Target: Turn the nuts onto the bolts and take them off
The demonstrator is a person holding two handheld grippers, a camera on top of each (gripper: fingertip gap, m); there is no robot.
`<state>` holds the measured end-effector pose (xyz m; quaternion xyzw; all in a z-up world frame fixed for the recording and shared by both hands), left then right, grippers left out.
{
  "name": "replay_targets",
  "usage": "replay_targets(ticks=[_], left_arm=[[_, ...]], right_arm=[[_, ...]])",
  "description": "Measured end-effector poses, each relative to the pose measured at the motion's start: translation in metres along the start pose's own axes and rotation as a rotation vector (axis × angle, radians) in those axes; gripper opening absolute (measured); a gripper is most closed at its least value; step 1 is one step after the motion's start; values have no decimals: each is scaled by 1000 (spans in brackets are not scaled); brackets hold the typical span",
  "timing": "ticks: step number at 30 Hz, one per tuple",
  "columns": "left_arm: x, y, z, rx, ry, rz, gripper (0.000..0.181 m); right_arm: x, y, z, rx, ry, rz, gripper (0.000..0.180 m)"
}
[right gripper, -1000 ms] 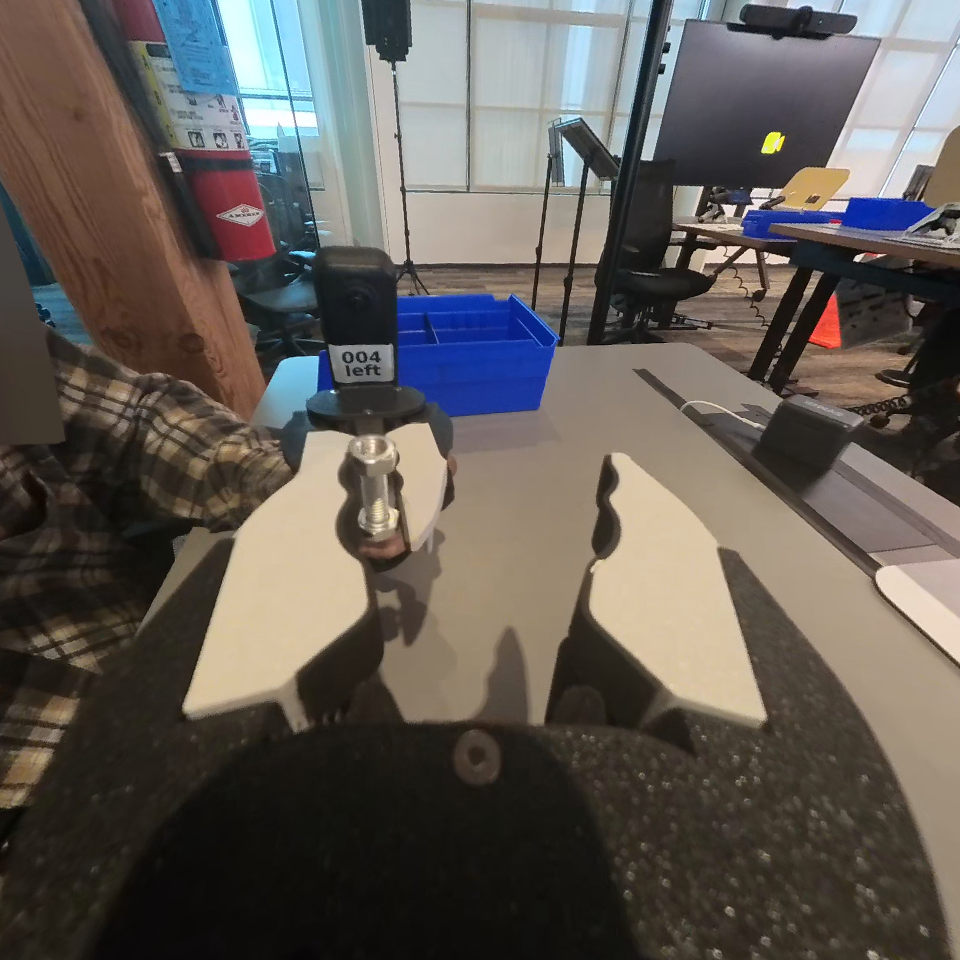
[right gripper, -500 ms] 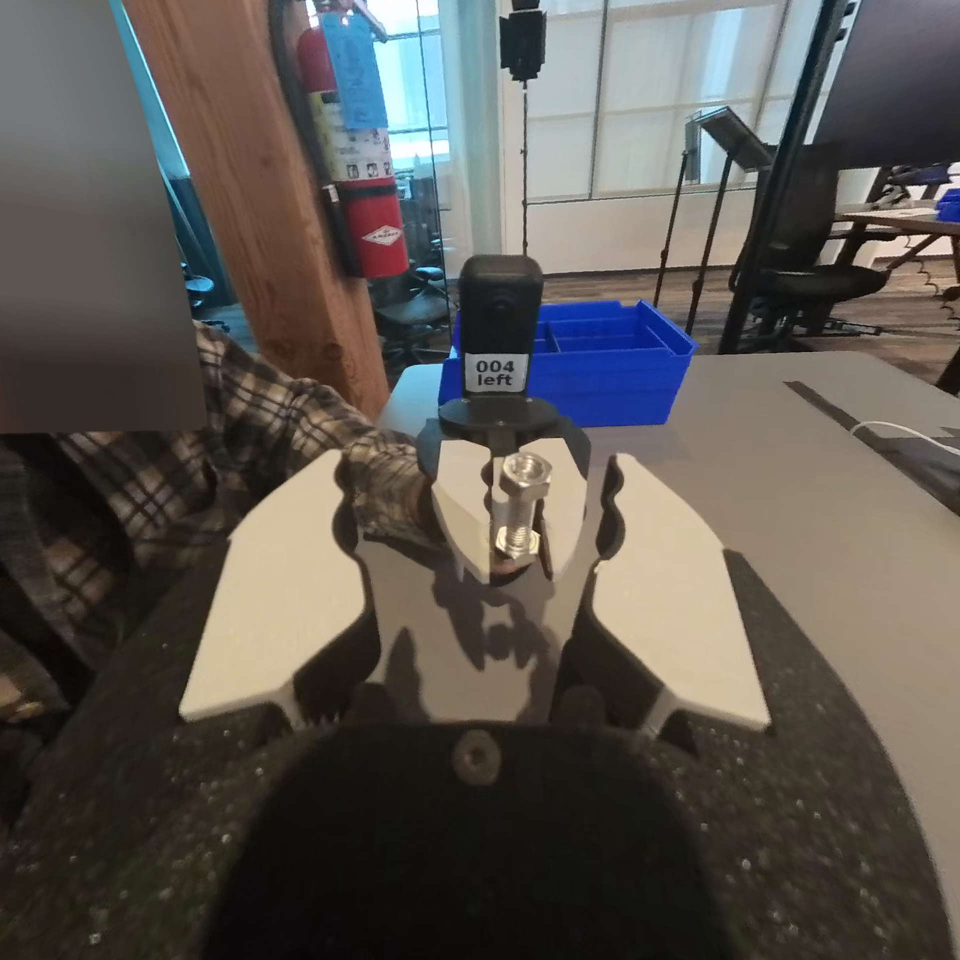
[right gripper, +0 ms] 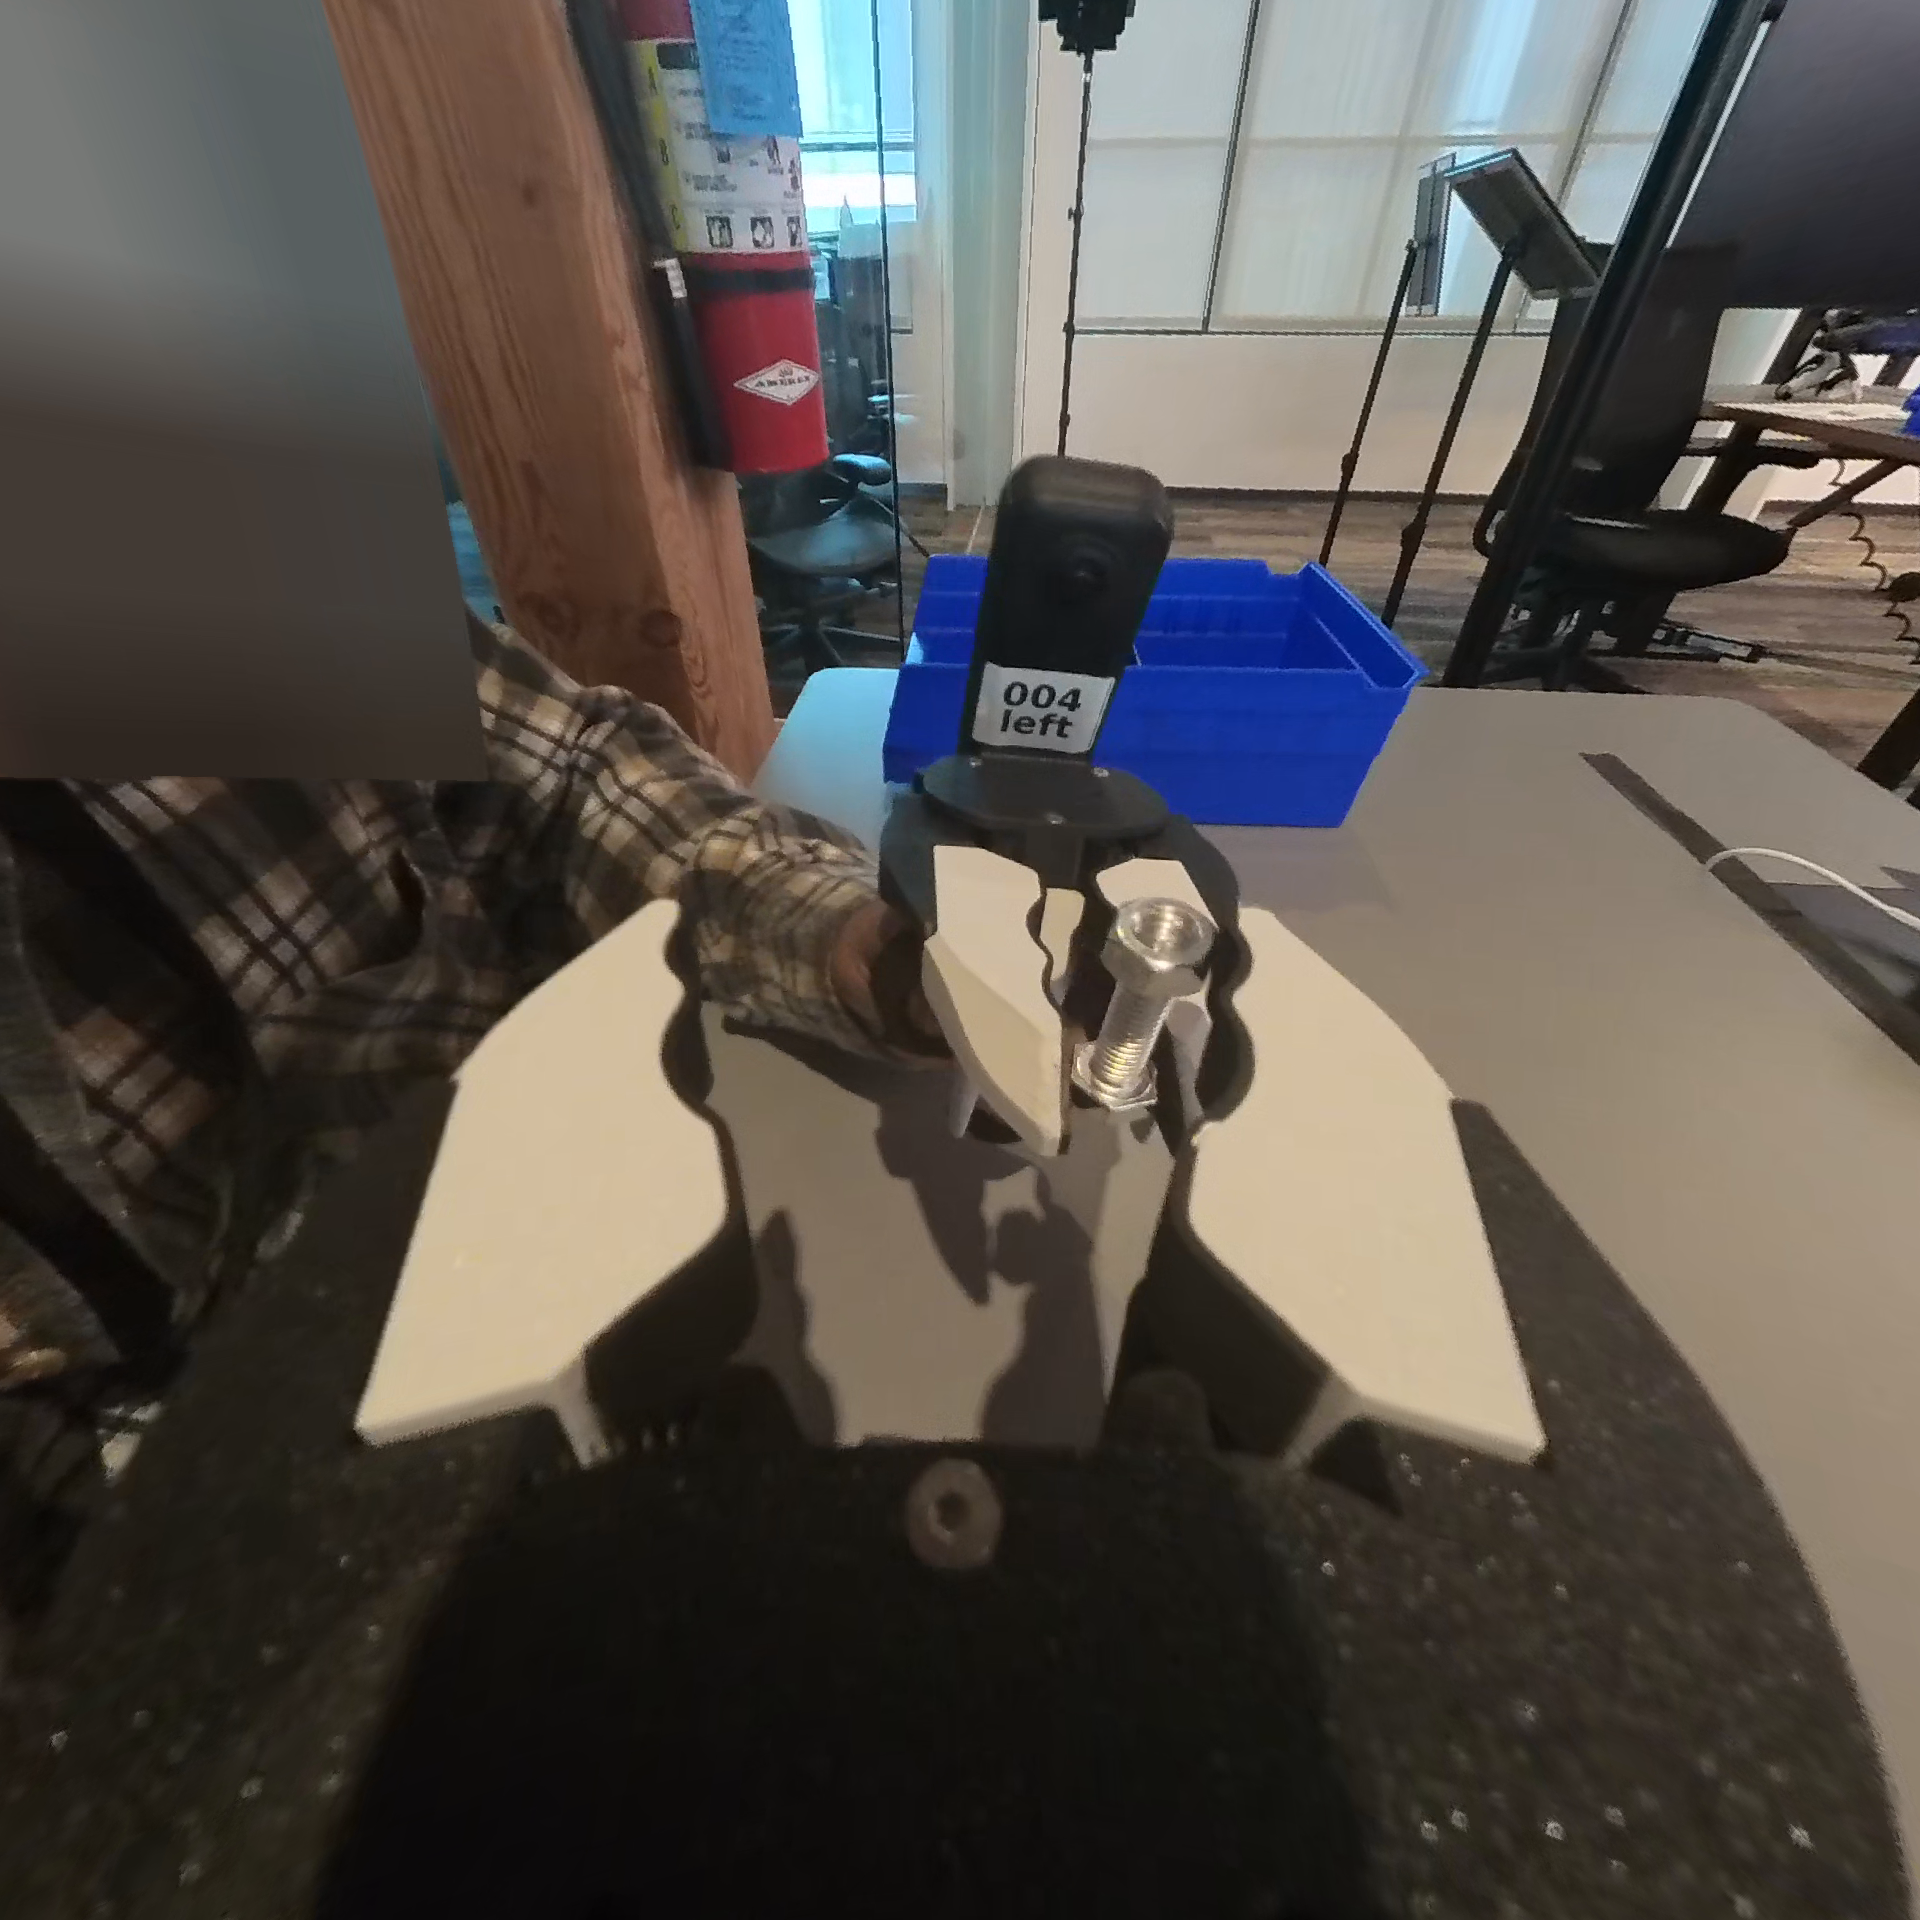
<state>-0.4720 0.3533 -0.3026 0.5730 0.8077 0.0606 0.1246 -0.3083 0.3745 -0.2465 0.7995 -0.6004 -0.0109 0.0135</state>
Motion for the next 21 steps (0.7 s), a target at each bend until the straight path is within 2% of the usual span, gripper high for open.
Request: replay_targets(ticks=[21], left_arm=[[0,0,0,1,-4,3,19]], right_arm=[[0,-7,-1,11,1,-1,88]])
Point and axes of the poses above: each gripper's, where its closed fingertips meet, y out along the fingers, z out of its underside, x = y × z across the jaws, the point moved 10 cm from there along -y, back along the fingers, and after that the axes turned 9 degrees about -x, right-handed, at the moved point
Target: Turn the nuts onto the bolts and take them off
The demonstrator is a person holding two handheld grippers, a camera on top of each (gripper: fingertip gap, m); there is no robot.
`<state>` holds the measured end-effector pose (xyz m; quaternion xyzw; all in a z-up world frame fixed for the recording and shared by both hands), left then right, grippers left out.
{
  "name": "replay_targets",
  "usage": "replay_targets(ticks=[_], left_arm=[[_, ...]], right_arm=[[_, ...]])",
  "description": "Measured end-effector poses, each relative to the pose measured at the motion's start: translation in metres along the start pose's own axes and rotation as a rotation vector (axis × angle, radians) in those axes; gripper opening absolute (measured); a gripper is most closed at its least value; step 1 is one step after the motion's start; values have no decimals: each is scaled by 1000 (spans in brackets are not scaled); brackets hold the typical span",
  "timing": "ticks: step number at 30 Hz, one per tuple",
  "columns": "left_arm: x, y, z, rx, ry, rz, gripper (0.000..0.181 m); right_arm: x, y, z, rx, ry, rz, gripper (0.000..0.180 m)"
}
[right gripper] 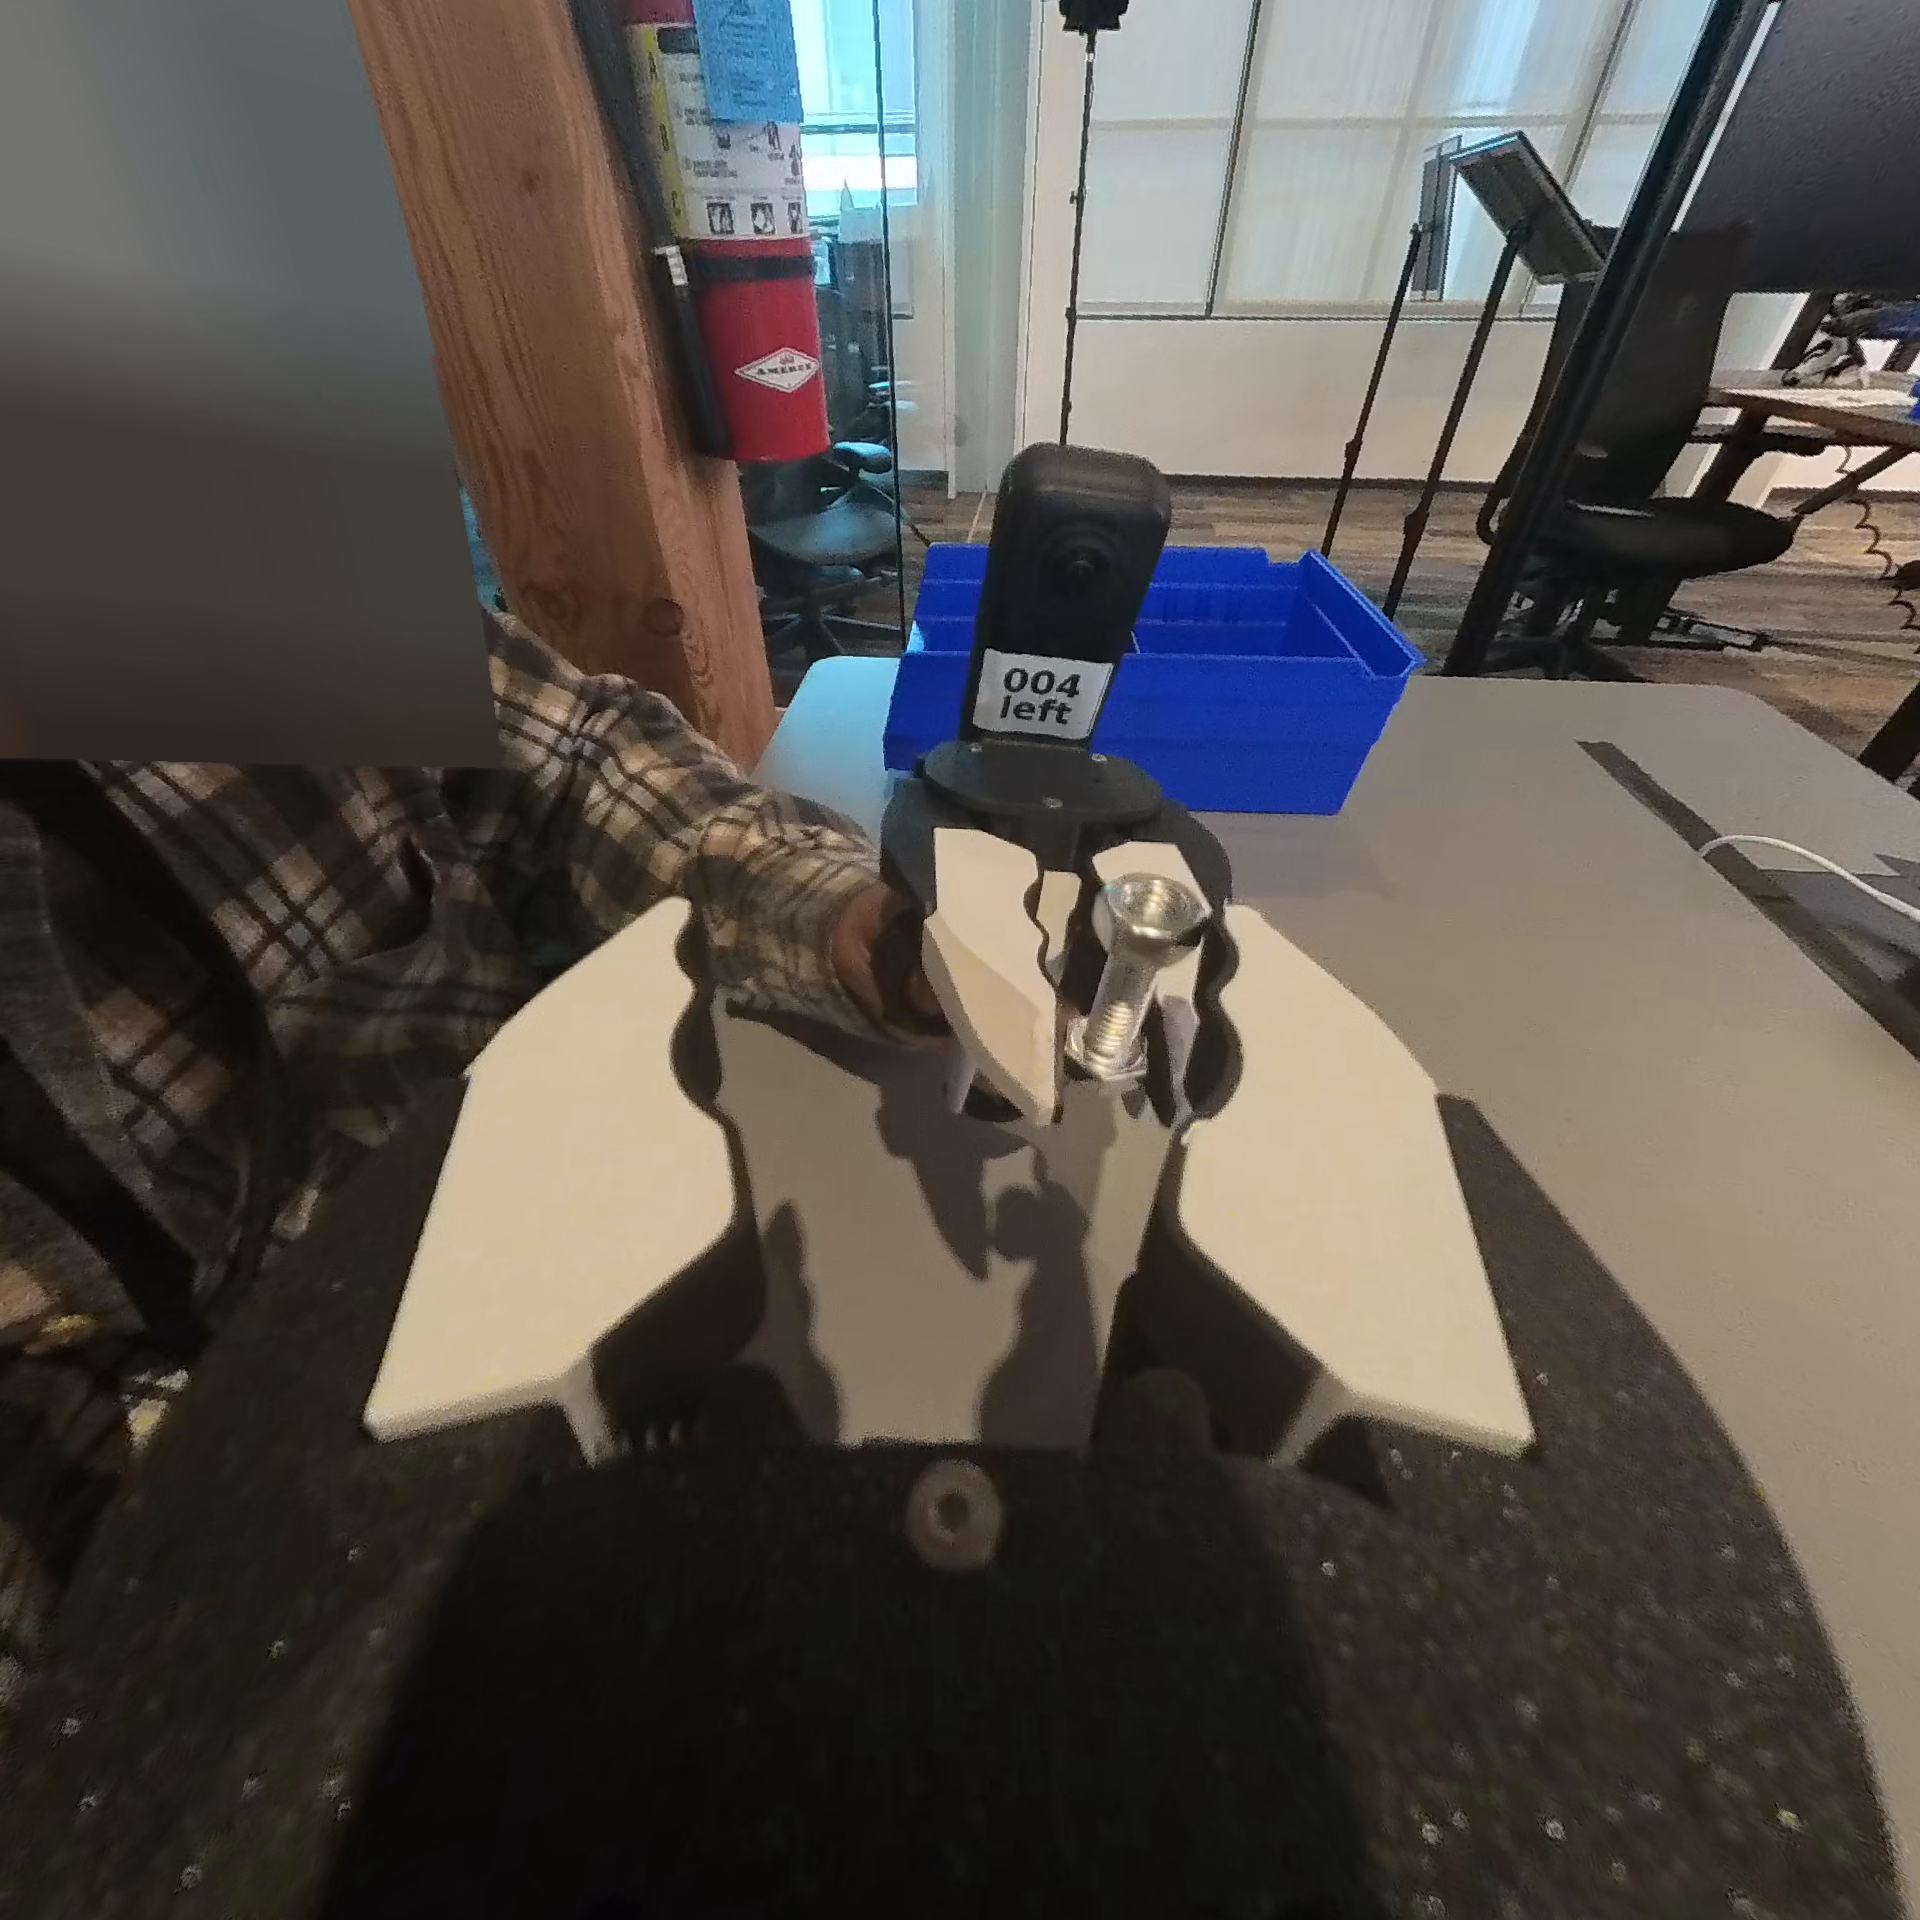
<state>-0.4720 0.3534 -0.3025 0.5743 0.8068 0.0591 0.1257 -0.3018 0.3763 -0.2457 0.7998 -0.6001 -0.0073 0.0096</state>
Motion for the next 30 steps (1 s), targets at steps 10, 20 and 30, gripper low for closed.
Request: replay_targets(ticks=[10,20,30], left_arm=[[0,0,0,0,-1,3,19],[-1,1,1,1,0,13,19],[-1,1,1,4,-3,14,19]], right_arm=[[-1,1,0,3,10,-13,87],[-3,-1,-1,-28,24,-16,86],[-3,-5,-3,-26,14,0,86]])
Point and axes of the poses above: each gripper's, where its closed fingertips meet, y out along the fingers, z out of its underside, x = y × z across the jaws, the point moved 10 cm from there along -y, back along the fingers, and after that the axes turned 9 degrees about -x, right-handed, at the moved point
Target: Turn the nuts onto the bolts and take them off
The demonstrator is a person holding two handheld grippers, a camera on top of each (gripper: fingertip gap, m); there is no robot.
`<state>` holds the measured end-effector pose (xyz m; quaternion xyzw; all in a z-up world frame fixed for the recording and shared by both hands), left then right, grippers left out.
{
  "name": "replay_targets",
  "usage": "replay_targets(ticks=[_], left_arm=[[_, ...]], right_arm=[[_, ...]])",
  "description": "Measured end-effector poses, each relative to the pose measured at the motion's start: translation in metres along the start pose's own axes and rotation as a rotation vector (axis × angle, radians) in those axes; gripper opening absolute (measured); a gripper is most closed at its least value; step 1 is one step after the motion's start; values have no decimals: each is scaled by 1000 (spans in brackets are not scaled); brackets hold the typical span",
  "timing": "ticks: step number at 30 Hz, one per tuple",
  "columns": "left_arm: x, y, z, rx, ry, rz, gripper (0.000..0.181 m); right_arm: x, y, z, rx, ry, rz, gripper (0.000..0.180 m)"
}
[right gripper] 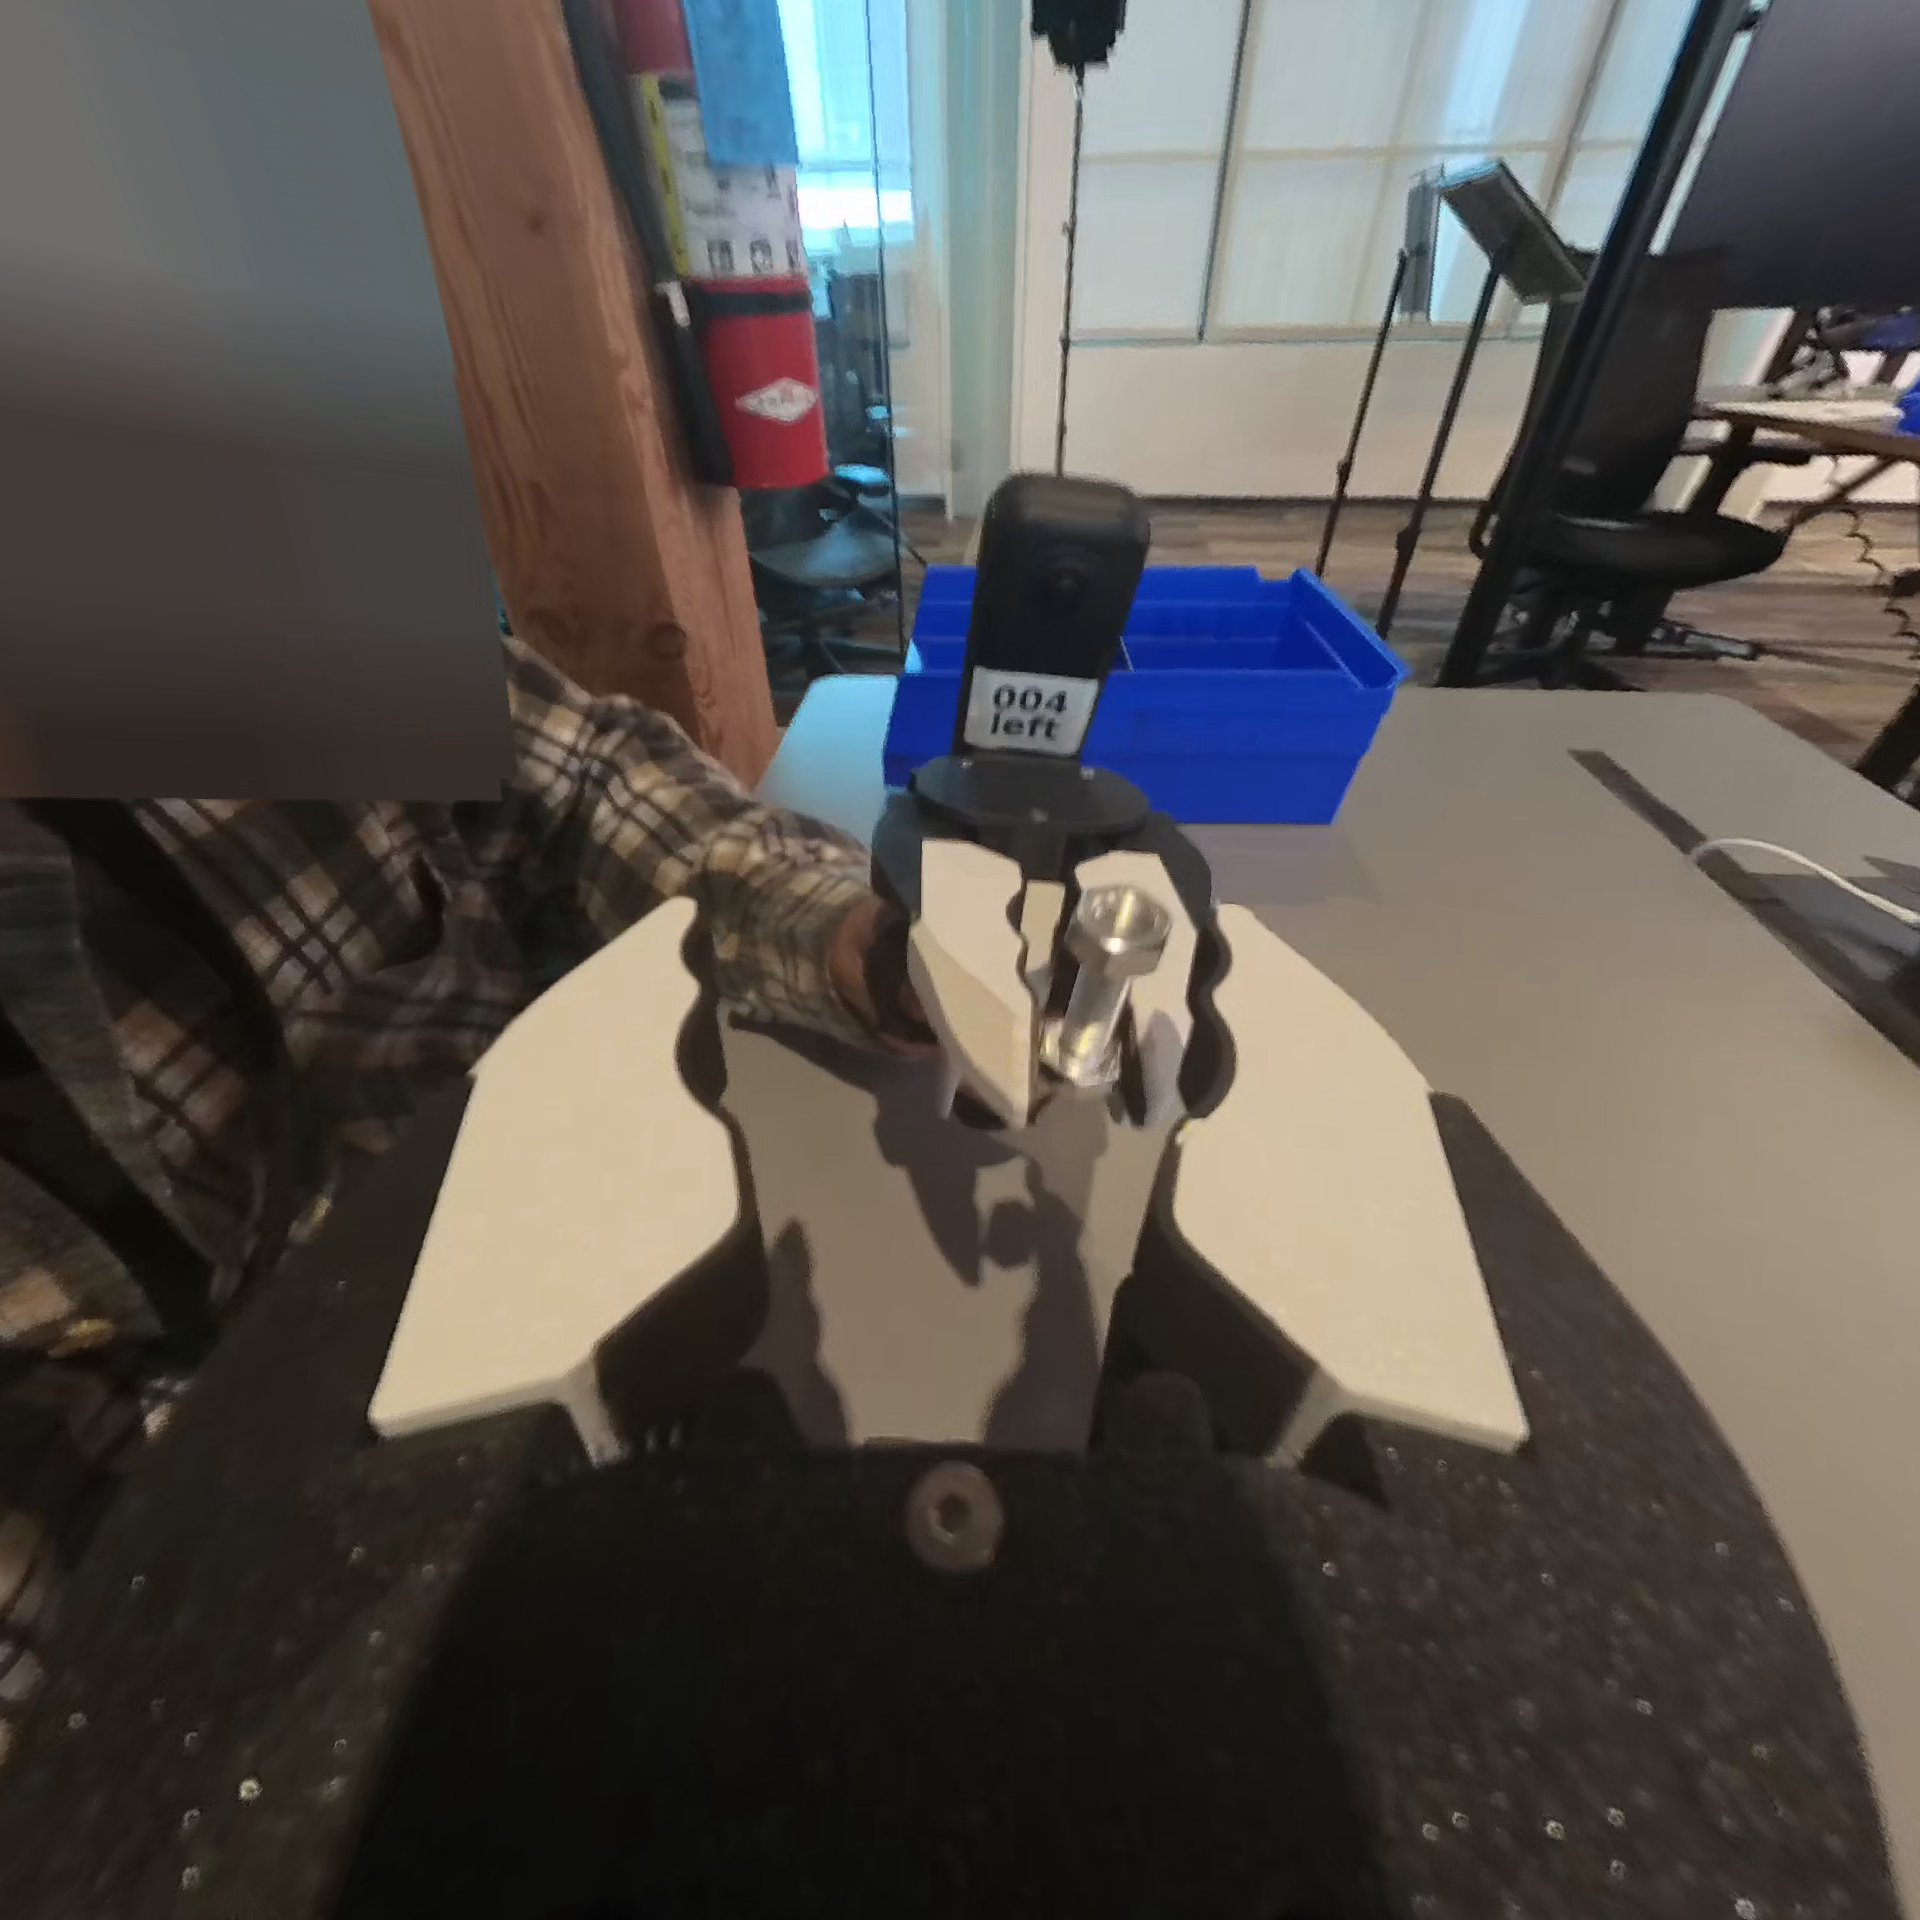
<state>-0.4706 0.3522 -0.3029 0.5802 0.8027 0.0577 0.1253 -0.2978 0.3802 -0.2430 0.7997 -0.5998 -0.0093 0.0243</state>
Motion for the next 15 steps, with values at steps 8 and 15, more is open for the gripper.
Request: replay_targets(ticks=[8,15], left_arm=[[-1,-1,-3,-14,-5,-4,18],[-3,1,-2,-32,-53,66,19]], right_arm=[[3,0,2,1,8,-28,87],[-8,-1,1,-53,10,-42,85]])
Point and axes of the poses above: each gripper's, where its closed fingertips meet, y out along the fingers, z out of its underside, x = y × z across the jaws, the point moved 10 cm from there along -y, back along the fingers, and after that the axes turned 9 degrees about -x, right-handed, at the moved point
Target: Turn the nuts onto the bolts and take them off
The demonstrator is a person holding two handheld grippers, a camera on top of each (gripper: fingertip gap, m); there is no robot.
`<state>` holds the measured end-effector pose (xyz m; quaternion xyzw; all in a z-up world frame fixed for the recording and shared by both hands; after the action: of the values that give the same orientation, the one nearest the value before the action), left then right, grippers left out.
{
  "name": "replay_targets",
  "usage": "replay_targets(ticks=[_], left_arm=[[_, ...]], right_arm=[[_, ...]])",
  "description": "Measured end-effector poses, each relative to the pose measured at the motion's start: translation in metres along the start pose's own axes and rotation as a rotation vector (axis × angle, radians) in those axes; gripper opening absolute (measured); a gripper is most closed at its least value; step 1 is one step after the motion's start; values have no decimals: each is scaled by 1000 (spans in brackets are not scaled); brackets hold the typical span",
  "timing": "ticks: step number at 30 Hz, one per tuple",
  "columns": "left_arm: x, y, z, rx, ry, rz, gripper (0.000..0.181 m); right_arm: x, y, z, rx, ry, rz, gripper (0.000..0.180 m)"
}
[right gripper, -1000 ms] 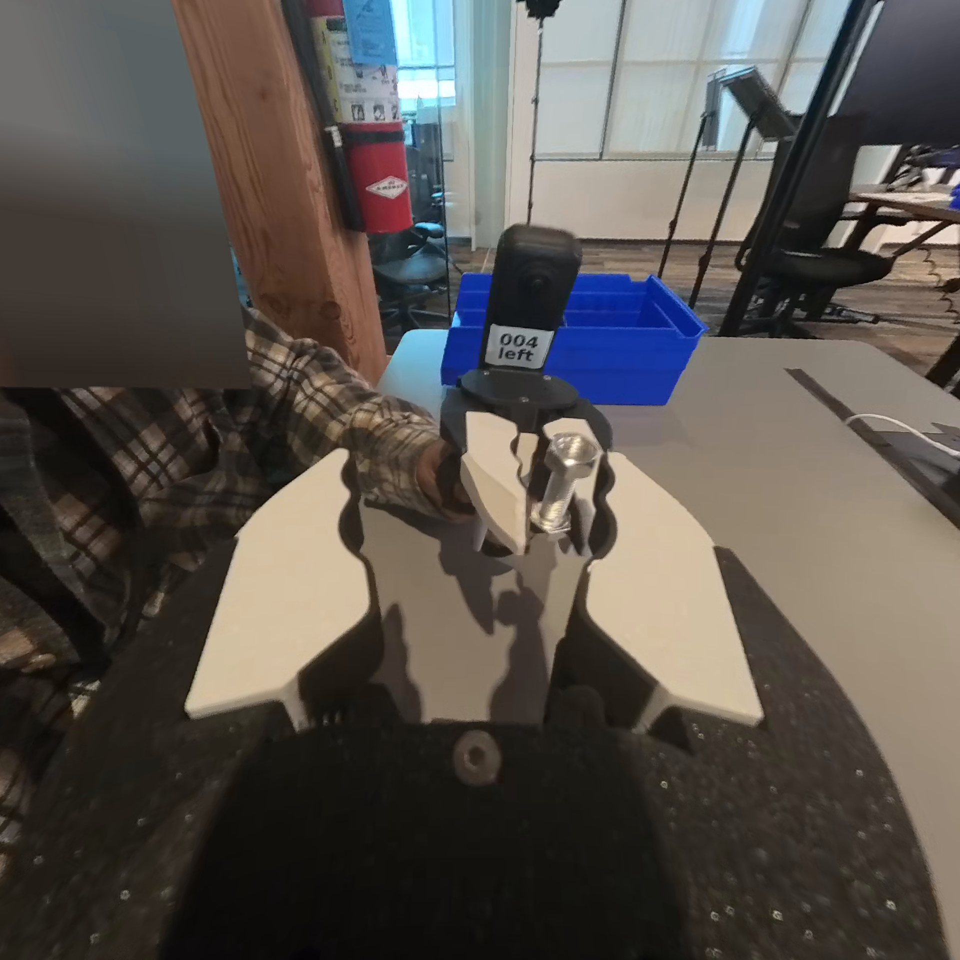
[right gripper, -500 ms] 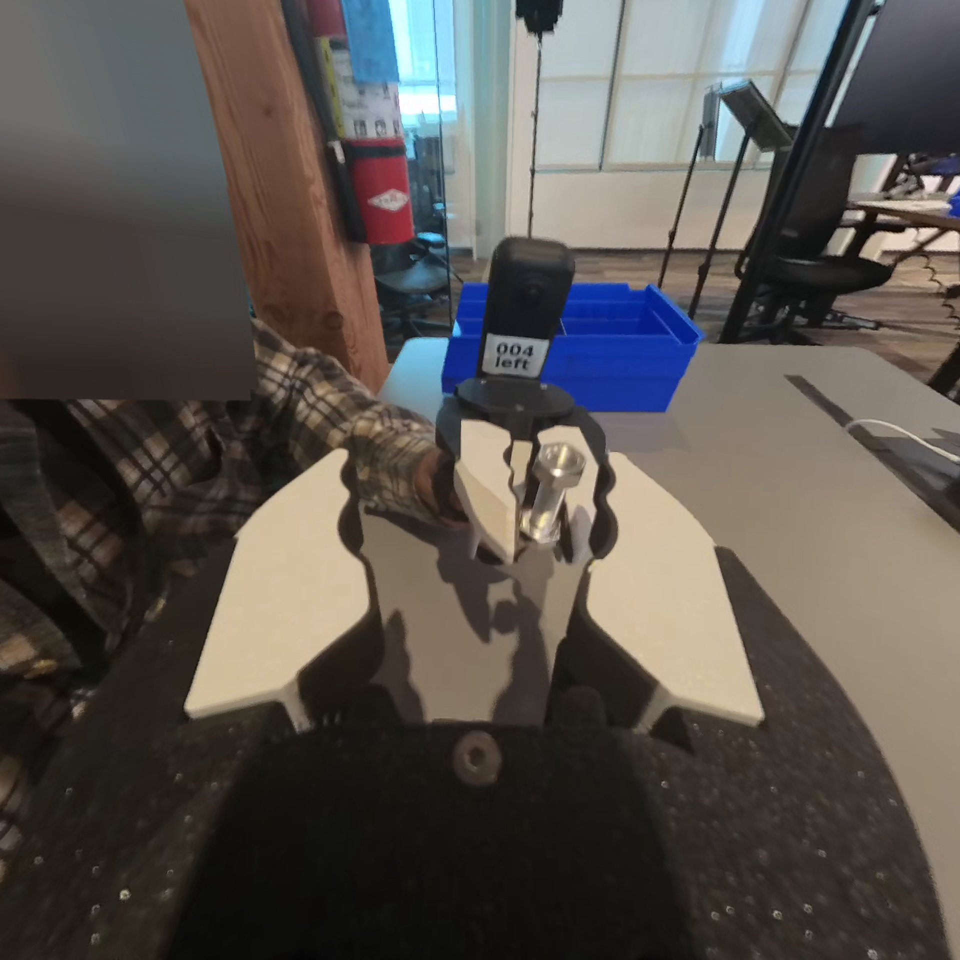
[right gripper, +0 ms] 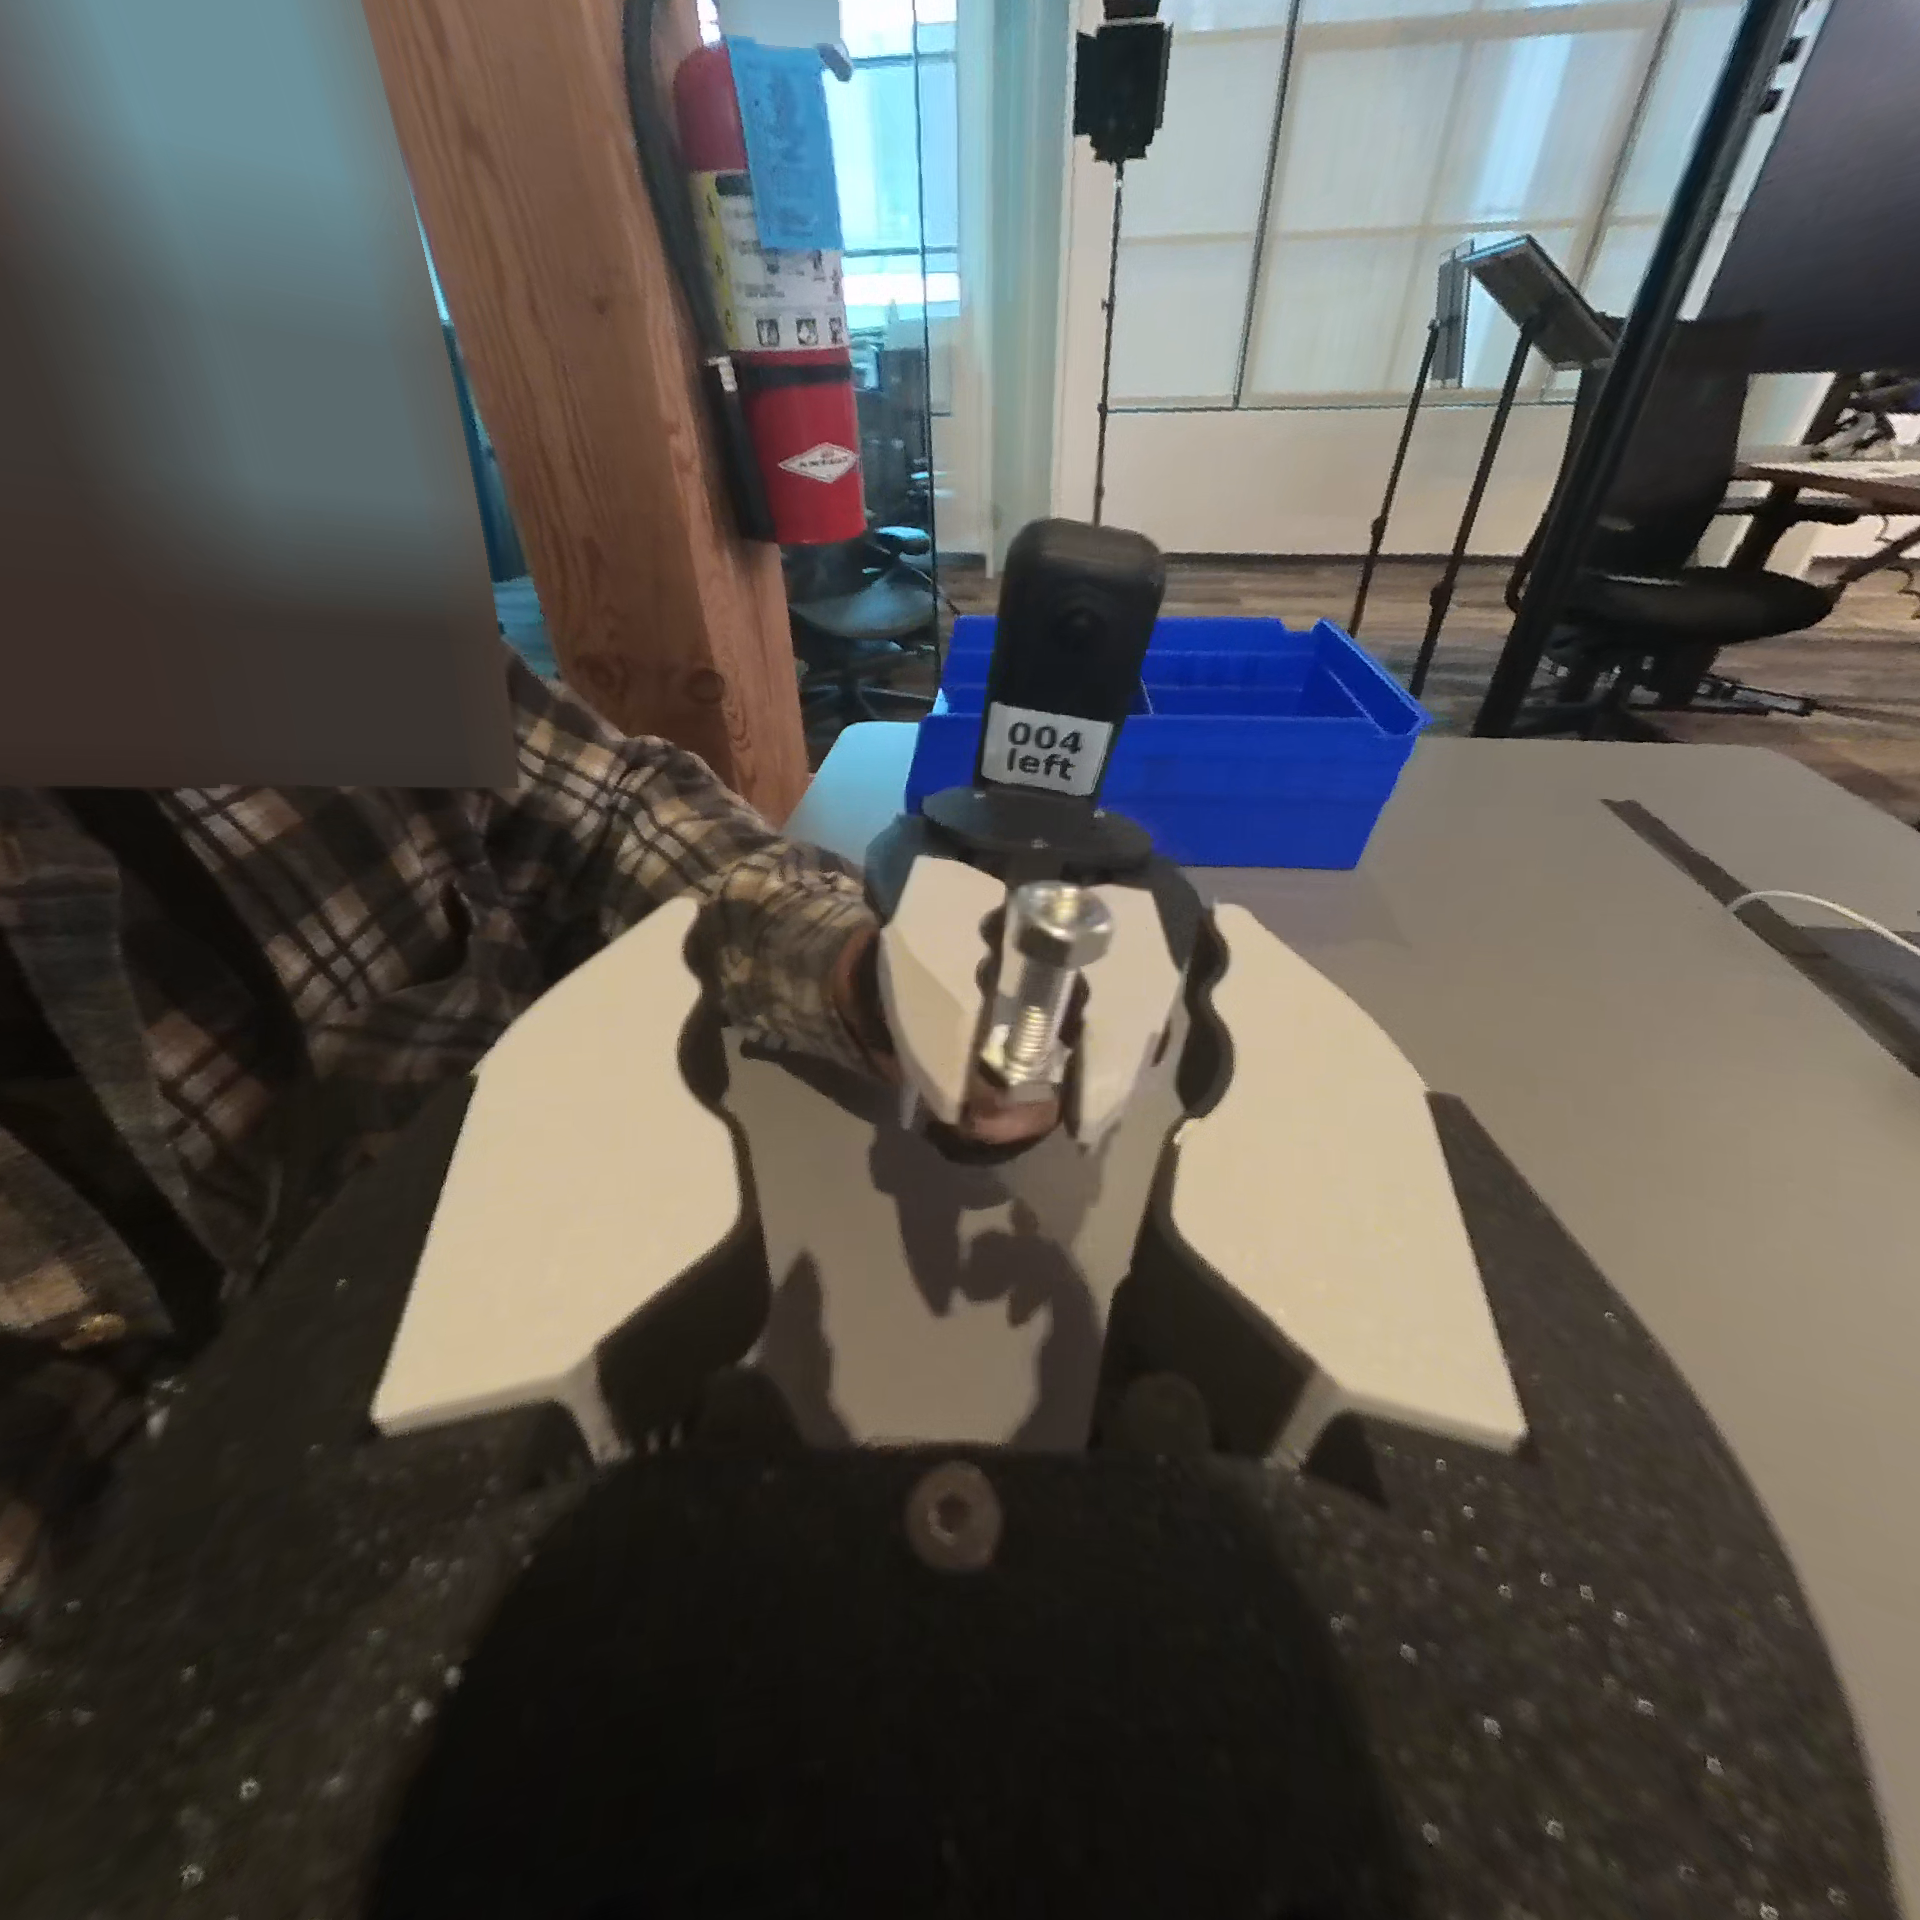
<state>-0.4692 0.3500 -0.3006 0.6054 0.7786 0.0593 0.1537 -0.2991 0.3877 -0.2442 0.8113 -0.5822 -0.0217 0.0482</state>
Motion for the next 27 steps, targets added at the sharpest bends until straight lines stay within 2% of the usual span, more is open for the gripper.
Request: replay_targets(ticks=[6,12,14,21,27], left_arm=[[-4,3,2,11,4,59,19],[-3,3,3,27,18,46,19],[-3,3,4,31,22,38,19],[-3,3,4,44,40,12,19],[-2,1,2,60,92,-87,18]], right_arm=[[-18,-1,7,-53,81,-148,66],[-25,0,8,-85,146,-232,43],[-26,1,9,-75,139,-218,41],[-24,3,10,-15,67,-132,18],[-17,2,12,-7,-19,68,17]])
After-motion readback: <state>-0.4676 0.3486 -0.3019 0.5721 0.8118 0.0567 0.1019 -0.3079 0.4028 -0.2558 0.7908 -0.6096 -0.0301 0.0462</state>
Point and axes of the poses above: each gripper's, where its closed fingertips meet, y out along the fingers, z out of its underside, x = y × z across the jaws, the point moved 10 cm from there along -y, back along the fingers, and after that the axes turned 9 degrees about -x, right-handed, at the moved point
